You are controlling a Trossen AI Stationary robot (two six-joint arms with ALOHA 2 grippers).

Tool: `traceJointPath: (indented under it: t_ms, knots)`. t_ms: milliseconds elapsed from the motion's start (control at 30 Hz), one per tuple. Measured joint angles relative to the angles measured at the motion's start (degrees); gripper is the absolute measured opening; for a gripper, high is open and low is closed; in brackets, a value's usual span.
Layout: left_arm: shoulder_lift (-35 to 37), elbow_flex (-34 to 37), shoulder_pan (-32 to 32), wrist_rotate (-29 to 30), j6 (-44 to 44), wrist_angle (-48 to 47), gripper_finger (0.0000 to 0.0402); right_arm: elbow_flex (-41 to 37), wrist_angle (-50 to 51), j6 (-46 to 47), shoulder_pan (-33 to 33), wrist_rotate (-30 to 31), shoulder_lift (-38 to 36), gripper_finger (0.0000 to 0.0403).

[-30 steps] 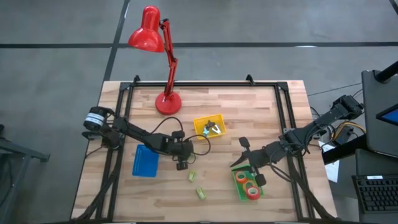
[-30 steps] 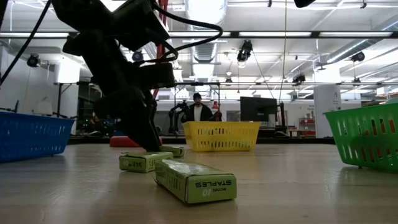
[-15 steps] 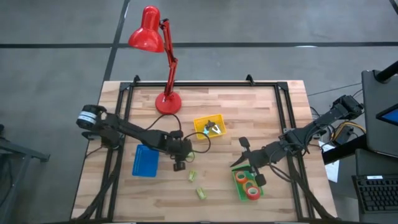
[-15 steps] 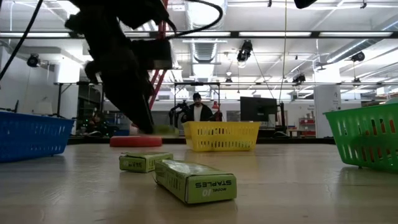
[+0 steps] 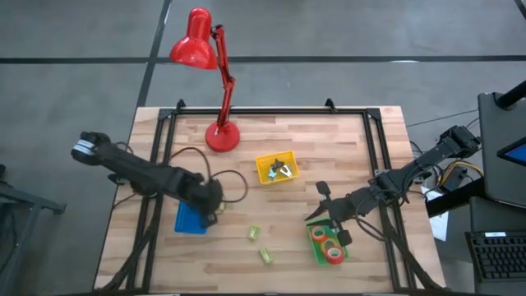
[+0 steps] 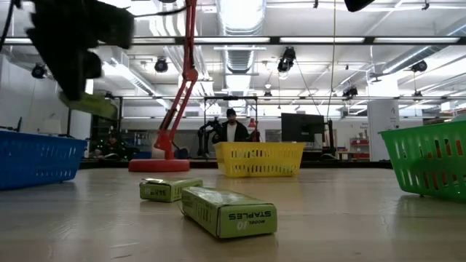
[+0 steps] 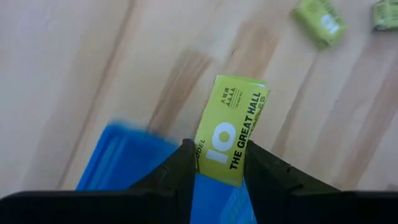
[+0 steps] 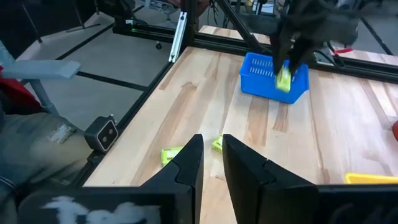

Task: Pick and place Stapler, Stapler remover, tape
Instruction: Put the top green staple pins into the blue bin

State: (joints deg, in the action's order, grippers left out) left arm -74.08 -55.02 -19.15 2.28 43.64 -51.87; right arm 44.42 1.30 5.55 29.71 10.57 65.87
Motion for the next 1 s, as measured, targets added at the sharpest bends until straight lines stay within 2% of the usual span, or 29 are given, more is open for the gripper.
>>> traceJointPath:
  t_ms: [200,333,567,733,833,1000]
  knots:
    - [5.36,0.37,-5.35,3.56,14.56,-10.64,0.0123,0.0,-0.05,-0.07,-0.02,0.0,0.0,0.0053]
    - [6.32,2.44,-7.66,5.23,21.14,-12.49,0.0123,0.01,-0.09,-0.05,-0.01,0.0,0.0,0.0052]
    - [4.81,9.39,-7.97,4.65,23.29,-12.05,0.0123,0.0,-0.18,-0.18,0.0,0.0,0.0,0.0052]
    - [4.65,14.28,-7.97,4.2,24.02,-7.77,0.0124,0.0,-0.18,-0.19,-0.01,0.01,0.0,0.0052]
    - [4.65,16.03,-7.97,4.22,23.95,-3.99,0.0124,0.0,-0.18,-0.2,-0.02,0.0,0.0,0.0052]
    - [4.65,16.94,-7.97,5.2,24.48,-3.09,0.0127,0.0,-0.18,-0.18,-0.02,0.01,0.0,0.0052]
